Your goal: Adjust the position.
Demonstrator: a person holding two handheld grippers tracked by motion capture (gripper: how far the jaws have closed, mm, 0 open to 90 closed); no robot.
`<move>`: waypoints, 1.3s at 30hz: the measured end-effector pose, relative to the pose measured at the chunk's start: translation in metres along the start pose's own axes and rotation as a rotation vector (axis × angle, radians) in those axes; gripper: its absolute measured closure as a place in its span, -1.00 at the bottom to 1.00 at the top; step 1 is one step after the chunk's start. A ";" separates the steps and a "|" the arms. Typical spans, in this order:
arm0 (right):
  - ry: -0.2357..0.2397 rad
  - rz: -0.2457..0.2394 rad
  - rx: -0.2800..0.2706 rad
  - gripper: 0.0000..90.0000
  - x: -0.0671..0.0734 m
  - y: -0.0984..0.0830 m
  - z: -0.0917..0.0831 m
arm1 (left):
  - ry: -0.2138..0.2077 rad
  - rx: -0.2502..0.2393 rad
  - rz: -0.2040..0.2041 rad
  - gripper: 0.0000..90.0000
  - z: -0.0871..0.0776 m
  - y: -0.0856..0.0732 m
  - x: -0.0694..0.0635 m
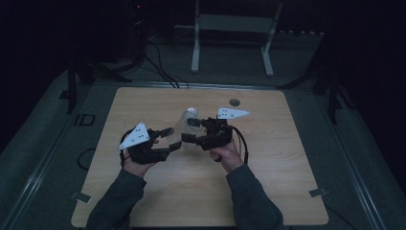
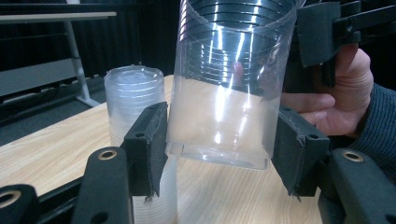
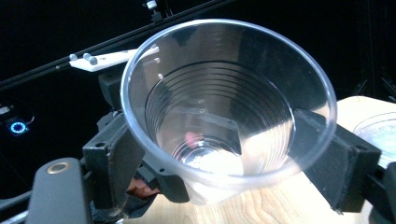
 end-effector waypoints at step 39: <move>-0.154 -0.071 0.109 -0.30 -0.005 -0.007 0.000 | 0.071 0.093 0.037 -0.37 0.006 -0.006 0.002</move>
Point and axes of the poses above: each handheld gripper's, and its own axes: z roughly forward along the jaws, y roughly out of its top, x roughly to its left, the point moved 10 cm from there along z, roughly forward along the jaws, and after that the axes turned 15 degrees about x, right-handed, at the moved point
